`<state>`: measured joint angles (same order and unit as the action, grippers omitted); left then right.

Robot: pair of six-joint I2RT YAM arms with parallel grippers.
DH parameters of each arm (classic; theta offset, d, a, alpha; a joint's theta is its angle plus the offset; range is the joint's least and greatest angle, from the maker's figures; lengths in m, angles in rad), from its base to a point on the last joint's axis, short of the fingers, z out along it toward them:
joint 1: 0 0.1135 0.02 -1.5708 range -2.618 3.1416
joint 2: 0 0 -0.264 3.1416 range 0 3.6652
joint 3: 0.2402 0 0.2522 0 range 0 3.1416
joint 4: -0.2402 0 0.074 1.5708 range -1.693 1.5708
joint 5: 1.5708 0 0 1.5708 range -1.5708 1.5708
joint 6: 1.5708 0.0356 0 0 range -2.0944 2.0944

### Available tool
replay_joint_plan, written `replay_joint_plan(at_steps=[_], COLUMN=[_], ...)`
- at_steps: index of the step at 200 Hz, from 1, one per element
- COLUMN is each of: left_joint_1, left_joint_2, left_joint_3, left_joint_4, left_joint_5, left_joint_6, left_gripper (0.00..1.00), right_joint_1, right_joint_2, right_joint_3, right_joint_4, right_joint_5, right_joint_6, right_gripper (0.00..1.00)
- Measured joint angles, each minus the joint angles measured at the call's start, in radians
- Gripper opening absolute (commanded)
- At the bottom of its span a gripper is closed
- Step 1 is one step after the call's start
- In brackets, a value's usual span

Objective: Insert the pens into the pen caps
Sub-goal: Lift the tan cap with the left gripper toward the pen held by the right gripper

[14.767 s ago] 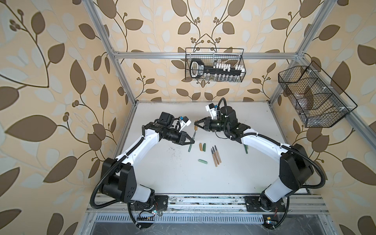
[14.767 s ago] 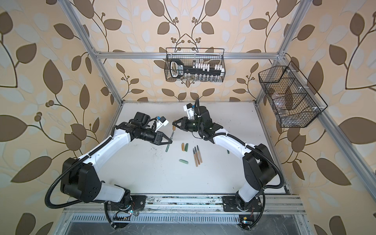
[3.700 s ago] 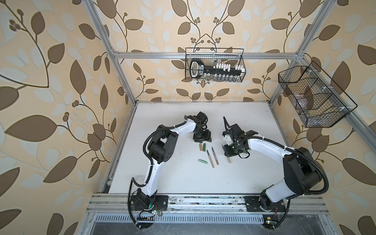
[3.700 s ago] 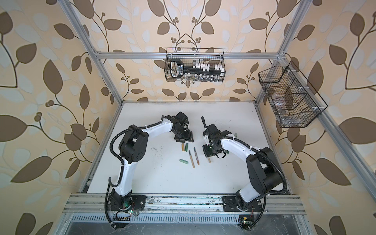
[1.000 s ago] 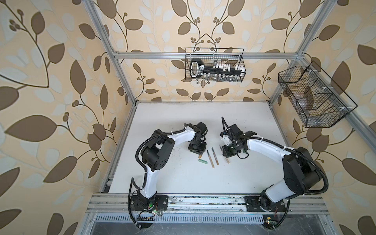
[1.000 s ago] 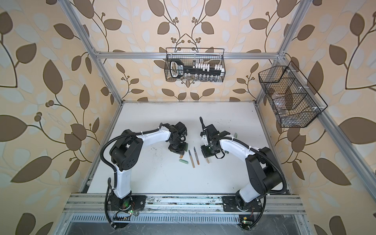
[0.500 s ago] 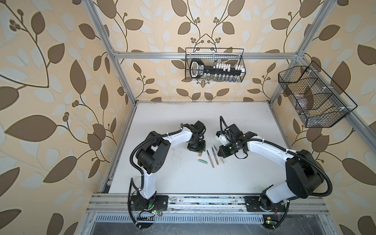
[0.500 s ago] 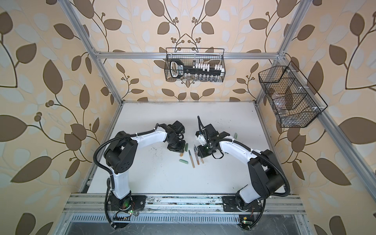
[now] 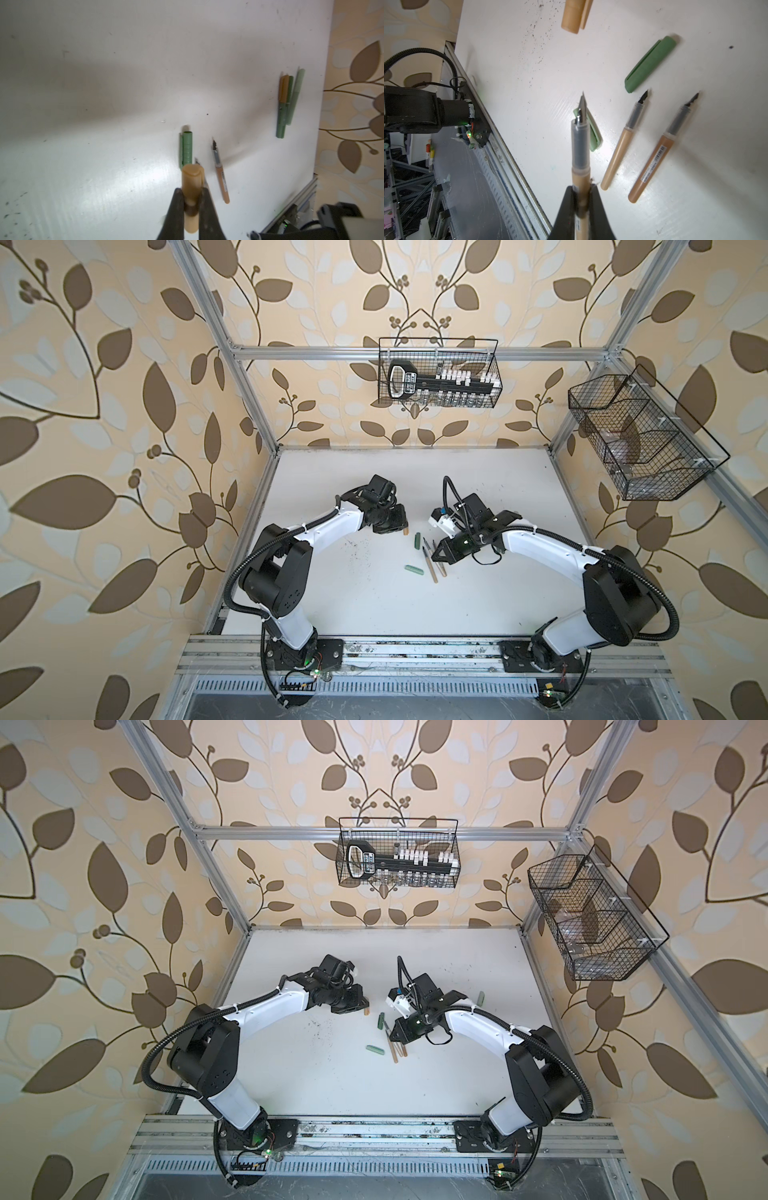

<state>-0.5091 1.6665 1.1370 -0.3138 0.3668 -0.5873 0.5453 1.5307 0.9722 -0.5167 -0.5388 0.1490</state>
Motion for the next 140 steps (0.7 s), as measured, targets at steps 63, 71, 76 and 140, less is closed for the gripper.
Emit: replay_joint_plan(at_steps=[63,71,76,140], left_joint_1=[0.0,0.0,0.0,0.0], left_joint_2=[-0.041,-0.043,-0.043,-0.052], left_joint_3=[-0.085,-0.09,-0.092,-0.093], left_joint_4=[0.222,0.242,0.254,0.332], left_joint_5=[0.084,0.101,0.108,0.176], left_joint_6=[-0.092,-0.098,-0.101,-0.122], left_gripper=[0.0,0.0,0.0,0.0], right_joint_1=[-0.011,-0.016,-0.019,-0.05], right_joint_2=[0.0,0.0,0.0,0.0], right_joint_3=[0.0,0.0,0.0,0.0], right_joint_4=[0.049,0.053,0.056,0.078], right_joint_5=[-0.07,-0.072,-0.074,-0.079], right_joint_6=[0.042,0.047,0.05,0.075], right_gripper=[0.04,0.04,0.04,0.04])
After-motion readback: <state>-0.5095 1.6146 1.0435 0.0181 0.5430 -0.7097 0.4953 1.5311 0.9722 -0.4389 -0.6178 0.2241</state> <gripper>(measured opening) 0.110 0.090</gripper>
